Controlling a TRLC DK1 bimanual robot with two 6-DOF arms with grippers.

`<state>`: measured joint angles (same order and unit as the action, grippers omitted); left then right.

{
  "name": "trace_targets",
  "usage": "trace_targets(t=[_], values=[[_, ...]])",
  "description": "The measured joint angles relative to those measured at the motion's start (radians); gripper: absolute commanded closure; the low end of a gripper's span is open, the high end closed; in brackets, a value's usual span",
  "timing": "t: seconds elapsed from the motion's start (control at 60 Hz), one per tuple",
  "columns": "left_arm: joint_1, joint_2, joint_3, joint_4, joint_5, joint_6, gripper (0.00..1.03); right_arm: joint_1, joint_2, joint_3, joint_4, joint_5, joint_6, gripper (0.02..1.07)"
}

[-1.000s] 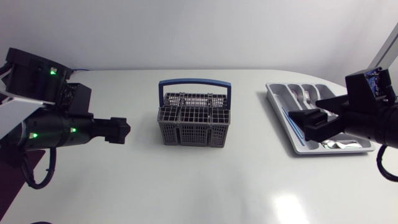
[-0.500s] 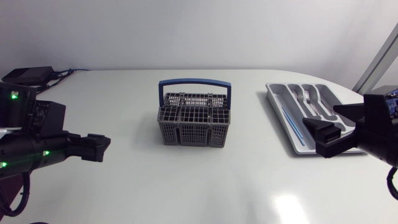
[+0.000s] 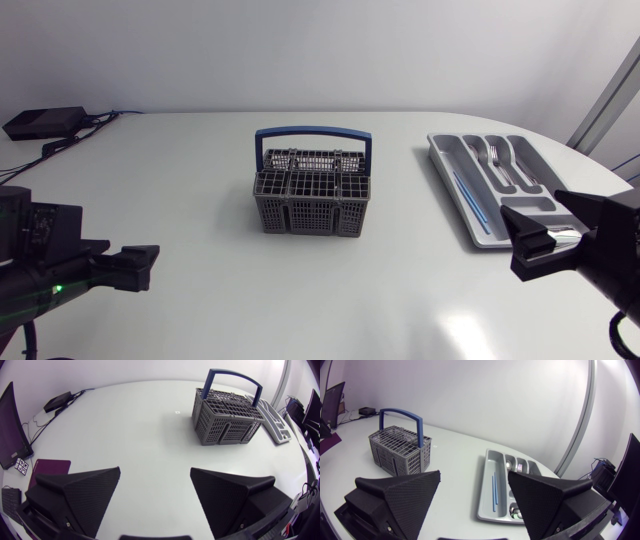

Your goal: Unload the cutlery basket into the drawer organizer.

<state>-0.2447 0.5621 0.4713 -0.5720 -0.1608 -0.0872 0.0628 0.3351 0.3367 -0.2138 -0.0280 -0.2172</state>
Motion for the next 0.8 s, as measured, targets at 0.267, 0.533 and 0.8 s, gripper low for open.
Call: trace_targets(t=[0.267, 0.533, 0.8], values=[[0.038, -0.098, -0.053, 0.000, -0.024, 0.019, 0.05, -0.023, -0.131, -0.126, 0.081, 0.008, 0.071, 0.10], [0.106, -0.146, -0.068, 0.039, -0.025, 0.065, 0.05, -0.047, -0.264, -0.255, 0.161, 0.016, 0.148, 0.10], [0.147, -0.232, -0.153, 0.164, 0.004, 0.088, 0.05, -0.058, -0.330, -0.317, 0.196, 0.026, 0.190, 0.10]])
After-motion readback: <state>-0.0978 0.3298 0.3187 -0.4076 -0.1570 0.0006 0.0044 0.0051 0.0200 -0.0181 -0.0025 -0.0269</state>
